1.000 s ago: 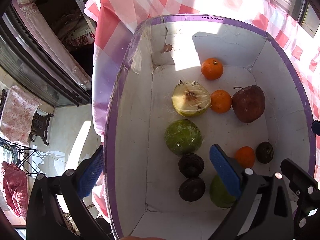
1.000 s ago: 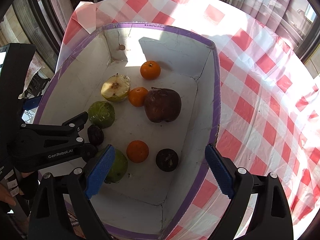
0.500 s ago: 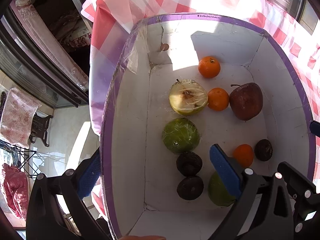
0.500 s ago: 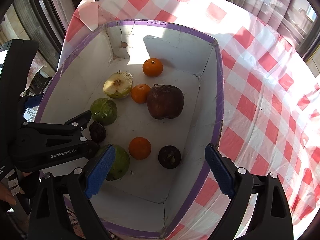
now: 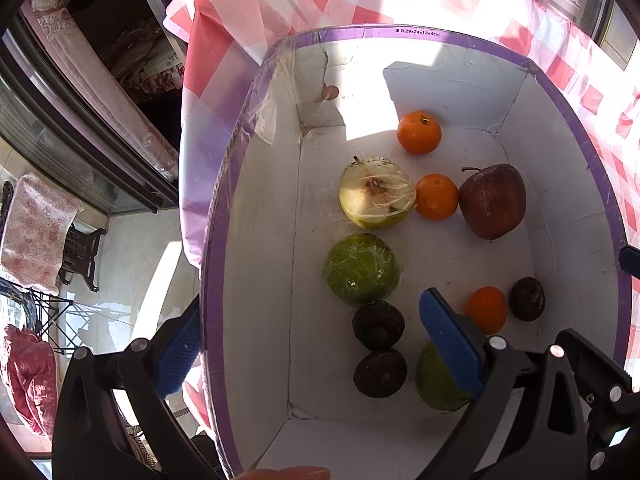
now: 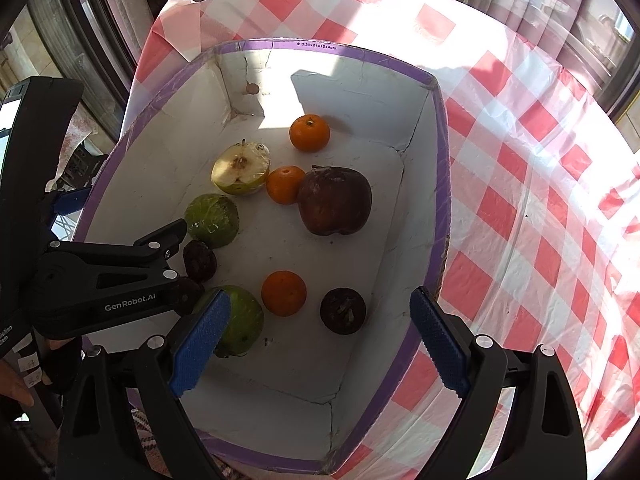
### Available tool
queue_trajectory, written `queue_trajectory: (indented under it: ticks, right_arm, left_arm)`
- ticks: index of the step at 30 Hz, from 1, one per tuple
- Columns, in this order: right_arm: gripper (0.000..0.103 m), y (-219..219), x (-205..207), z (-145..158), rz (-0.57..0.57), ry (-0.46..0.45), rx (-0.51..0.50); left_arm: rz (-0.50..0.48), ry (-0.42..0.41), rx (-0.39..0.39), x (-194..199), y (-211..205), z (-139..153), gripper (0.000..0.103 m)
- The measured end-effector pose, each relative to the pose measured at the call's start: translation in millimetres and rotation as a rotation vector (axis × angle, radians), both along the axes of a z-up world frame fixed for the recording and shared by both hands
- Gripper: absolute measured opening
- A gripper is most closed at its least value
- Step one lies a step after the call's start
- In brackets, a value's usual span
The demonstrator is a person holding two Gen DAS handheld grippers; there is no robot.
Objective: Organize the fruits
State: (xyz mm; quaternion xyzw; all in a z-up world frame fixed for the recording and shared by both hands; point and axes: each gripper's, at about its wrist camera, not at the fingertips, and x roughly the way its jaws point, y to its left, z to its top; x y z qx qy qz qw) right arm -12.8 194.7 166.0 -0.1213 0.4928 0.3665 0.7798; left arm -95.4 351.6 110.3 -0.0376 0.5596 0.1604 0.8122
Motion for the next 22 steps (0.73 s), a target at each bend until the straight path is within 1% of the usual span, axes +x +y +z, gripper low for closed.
queue_trajectory:
  ticks: [9,12,13,18,22]
  right_arm:
    - [0.088,-0.7,-0.9,-0.8,0.002,0.009,0.009]
    - [0.088,-1.8,-1.5,-1.5,0.003,0.010,0.014]
    - [0.088,-2.4,-1.8,-1.7,0.002,0.012,0.018]
    - [0.088,-5.7,-4.3,-3.7,-0.004,0.030,0.045]
    - [0.088,-10.9,-2.3,-4.9,-0.023,0.059,0.090]
  left_arm:
    - [0.003,0.001,-0.001,-1.9,-0.9,0.0,0.101]
    - [0.019,-0.040,-0.003,-6.7,1.6,3.5,0.101]
    - [0.021,-0.040,-0.005,-7.3,1.9,4.0,0.101]
    - [0.021,0.004,-0.021,-5.3,6.2,-0.6,0.101]
    - [0.019,0.032,-0.008,-6.5,7.2,-2.5,0.101]
